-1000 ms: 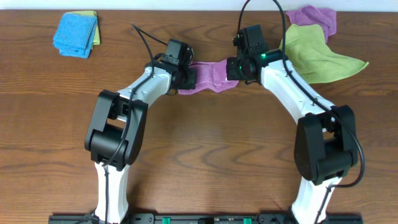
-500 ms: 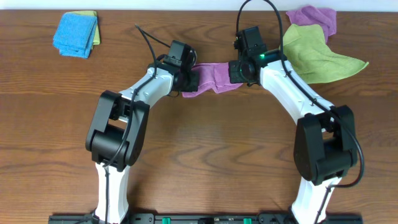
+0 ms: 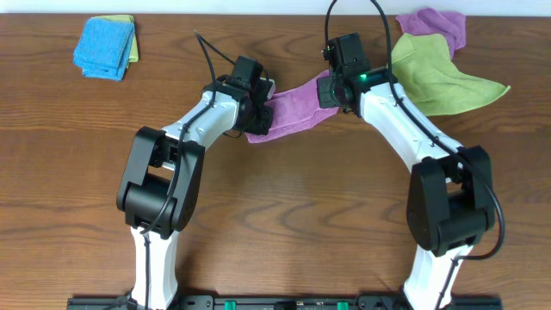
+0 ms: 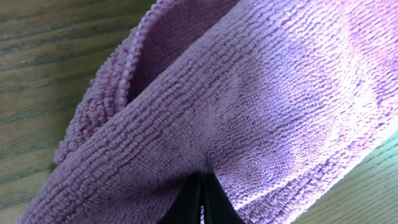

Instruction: Fold the cloth

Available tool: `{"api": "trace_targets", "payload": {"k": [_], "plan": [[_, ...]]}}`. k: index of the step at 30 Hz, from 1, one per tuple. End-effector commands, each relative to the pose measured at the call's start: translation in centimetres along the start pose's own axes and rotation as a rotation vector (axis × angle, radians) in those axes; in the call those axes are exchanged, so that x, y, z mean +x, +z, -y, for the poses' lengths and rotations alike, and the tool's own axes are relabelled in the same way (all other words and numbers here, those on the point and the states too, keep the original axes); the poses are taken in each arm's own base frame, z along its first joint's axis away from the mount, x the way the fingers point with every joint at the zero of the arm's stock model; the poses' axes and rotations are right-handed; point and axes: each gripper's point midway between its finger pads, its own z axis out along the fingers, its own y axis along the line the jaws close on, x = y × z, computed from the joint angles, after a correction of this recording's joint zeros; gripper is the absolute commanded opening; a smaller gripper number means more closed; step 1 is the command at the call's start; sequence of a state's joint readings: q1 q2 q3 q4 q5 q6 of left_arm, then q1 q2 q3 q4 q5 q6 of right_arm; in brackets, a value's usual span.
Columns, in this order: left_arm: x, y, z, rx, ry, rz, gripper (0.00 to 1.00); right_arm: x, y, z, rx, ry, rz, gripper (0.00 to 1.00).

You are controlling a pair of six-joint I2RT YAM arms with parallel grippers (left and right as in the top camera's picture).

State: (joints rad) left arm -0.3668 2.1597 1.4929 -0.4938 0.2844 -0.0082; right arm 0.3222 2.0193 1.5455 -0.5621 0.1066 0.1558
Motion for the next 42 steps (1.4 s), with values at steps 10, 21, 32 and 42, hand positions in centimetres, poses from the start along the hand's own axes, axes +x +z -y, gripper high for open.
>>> {"api": "trace_targets", "payload": {"k": [10,21,32,42], "plan": [[0.4,-1.4,-0.4,-0.028,0.011,-0.015,0.05,-2.0,-1.8,-0.4,-0.004,-0.022,0.062,0.01],[-3.3,-7.3,1.2,-0.019,0.044,0.138,0.06,-1.6,-1.8,-0.3,-0.002,-0.024,0.048,0.01],[-3.5,-20.9,-1.8,-0.182,-0.095,0.331,0.06,-1.2,-2.3,-4.9,-0.114,-0.176,0.057,0.01],[3.0,-35.7,0.5,-0.140,-0.115,0.530,0.06,2.1,-2.2,-13.2,-0.164,-0.438,0.041,0.01]]}}
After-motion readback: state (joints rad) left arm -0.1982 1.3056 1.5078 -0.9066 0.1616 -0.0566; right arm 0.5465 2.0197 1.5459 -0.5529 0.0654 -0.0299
